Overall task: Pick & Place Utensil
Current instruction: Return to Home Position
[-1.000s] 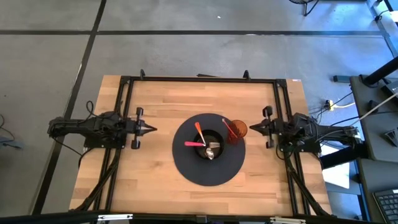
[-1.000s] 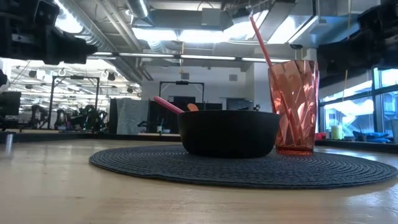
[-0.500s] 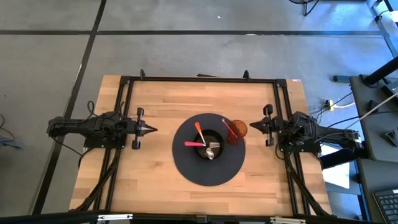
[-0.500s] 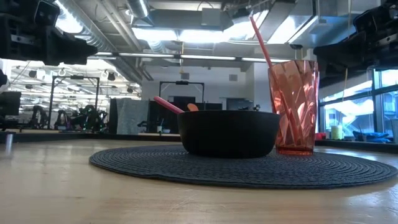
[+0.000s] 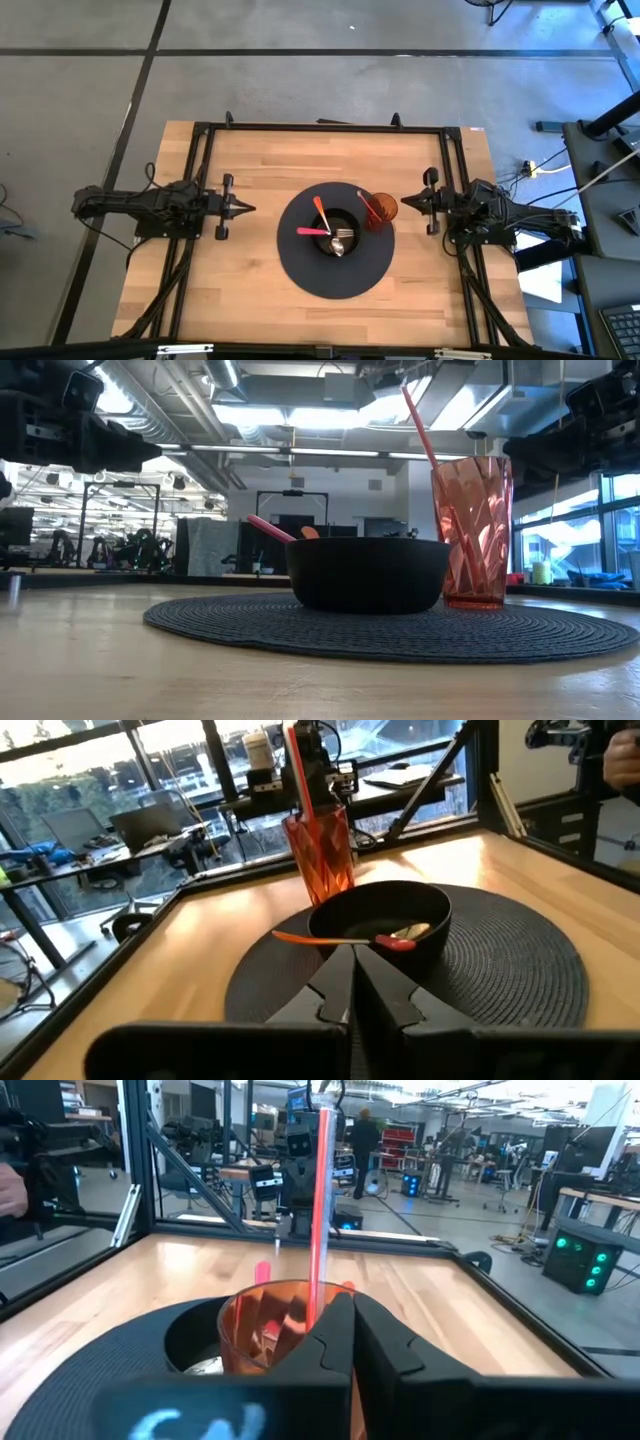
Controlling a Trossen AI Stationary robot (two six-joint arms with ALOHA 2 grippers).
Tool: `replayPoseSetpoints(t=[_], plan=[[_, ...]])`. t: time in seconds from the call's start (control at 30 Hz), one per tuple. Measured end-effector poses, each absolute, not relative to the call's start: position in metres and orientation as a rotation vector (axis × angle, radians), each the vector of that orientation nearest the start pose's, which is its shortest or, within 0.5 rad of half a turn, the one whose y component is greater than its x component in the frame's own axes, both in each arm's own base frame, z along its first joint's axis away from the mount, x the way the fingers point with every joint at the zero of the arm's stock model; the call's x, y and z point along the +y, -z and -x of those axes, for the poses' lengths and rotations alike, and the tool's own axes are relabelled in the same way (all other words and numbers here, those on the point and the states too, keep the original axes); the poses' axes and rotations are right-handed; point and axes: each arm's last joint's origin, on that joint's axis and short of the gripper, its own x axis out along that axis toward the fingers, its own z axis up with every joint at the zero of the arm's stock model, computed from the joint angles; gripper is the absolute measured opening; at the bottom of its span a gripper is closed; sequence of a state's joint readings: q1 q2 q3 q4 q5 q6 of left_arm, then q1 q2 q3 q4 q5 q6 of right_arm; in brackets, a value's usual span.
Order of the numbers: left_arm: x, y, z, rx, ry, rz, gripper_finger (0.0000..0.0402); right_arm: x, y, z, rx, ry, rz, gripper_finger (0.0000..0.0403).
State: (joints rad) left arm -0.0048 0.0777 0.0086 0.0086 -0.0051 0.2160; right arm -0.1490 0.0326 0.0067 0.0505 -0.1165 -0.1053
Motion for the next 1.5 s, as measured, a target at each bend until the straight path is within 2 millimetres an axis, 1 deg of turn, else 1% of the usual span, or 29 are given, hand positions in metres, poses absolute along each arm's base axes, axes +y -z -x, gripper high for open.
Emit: replayPoseSetpoints(t=[0.33,0.53,0.7,0.8,1.03,1.23,1.5], plan=[[-0.0003,-0.1600,-0.1027,0.074,0.007,-0.220,0.0002,-0.0119,-0.1693,-0.0984,-0.034,0.053,0.124,0.0007],[-0.0003,-0.1600,-0.1027,0.073,0.005,-0.200,0.0002,-0.0118,-0.1754,-0.0980,-0.095,0.058,0.153,0.0008],[-0.0003,-0.1601,-0.1027,0.073,0.005,-0.197,0.0005,-0.0118,-0.1760,-0.0979,-0.101,0.058,0.154,0.0008],[-0.0003,-0.1601,-0.1027,0.073,0.005,-0.197,0.0005,-0.0118,-0.1760,-0.0979,-0.101,0.057,0.139,0.0008],[-0.0003,-0.1601,-0.1027,0.072,0.005,-0.197,0.0002,-0.0118,-0.1760,-0.0979,-0.104,0.052,0.040,0.0009],[-0.0003,-0.1601,-0.1027,0.072,0.005,-0.197,0.0008,-0.0118,-0.1760,-0.0979,-0.104,0.052,0.043,0.0009],[-0.0003,-0.1601,-0.1027,0.072,0.005,-0.197,0.0004,-0.0118,-0.1760,-0.0979,-0.103,0.052,0.046,0.0009]])
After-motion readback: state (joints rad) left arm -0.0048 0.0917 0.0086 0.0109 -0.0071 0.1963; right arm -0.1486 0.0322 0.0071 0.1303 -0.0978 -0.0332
